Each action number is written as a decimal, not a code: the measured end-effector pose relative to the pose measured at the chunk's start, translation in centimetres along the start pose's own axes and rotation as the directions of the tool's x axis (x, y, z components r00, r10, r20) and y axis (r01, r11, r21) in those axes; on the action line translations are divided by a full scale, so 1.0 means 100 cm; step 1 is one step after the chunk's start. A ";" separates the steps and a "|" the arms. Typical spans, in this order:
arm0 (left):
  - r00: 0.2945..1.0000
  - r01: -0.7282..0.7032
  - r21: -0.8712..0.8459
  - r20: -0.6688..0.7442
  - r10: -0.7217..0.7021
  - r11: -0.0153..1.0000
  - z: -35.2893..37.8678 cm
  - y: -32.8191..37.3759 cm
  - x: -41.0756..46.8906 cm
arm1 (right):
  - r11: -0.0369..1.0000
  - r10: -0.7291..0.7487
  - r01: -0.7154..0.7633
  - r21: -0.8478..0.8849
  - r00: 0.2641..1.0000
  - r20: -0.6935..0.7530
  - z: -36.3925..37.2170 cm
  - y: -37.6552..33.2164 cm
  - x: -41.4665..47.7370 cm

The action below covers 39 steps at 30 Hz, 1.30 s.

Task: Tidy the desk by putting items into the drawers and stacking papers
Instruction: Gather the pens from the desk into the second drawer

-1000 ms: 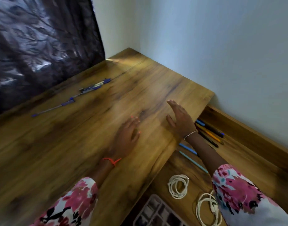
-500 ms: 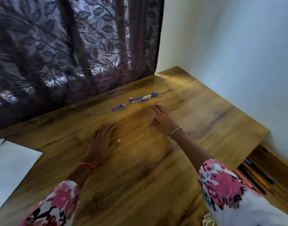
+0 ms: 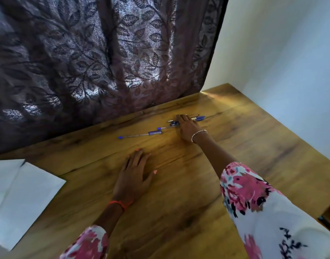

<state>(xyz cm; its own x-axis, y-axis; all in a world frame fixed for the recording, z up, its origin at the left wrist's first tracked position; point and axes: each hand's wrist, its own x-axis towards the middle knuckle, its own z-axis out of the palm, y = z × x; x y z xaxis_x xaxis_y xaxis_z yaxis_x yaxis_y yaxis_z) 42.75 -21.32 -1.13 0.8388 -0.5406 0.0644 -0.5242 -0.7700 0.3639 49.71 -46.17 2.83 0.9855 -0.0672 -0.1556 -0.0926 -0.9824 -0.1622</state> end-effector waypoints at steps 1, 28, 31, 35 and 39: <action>1.000 -0.005 0.000 -0.002 0.005 1.000 -0.001 0.000 0.000 | 1.000 0.010 -0.009 -0.011 1.000 0.020 0.000 -0.001 0.004; 0.986 0.063 -0.042 -0.155 -0.069 0.997 0.000 0.003 -0.003 | 0.985 -0.133 0.116 0.130 0.982 0.132 0.003 -0.099 0.009; 0.987 0.062 -0.023 -0.150 -0.065 0.998 0.001 0.002 -0.002 | 0.990 -0.096 0.082 0.115 0.988 0.118 0.000 -0.092 -0.001; 0.988 0.041 0.013 -0.152 -0.039 0.999 0.000 0.001 -0.002 | 0.977 0.004 -0.017 0.212 0.998 0.063 -0.005 -0.066 -0.036; 0.999 0.014 0.052 -0.047 -0.012 0.999 -0.003 0.000 -0.002 | 0.946 0.124 -0.128 0.299 0.992 0.032 -0.004 -0.024 -0.094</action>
<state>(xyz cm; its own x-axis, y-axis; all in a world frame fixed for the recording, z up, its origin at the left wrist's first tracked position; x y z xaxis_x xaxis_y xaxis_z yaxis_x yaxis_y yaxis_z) 42.64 -21.16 -0.81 0.8510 -0.5149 0.1031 -0.5189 -0.7942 0.3161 40.74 -43.23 5.10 0.9612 -0.1833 -0.2061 -0.2566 -0.8682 -0.4248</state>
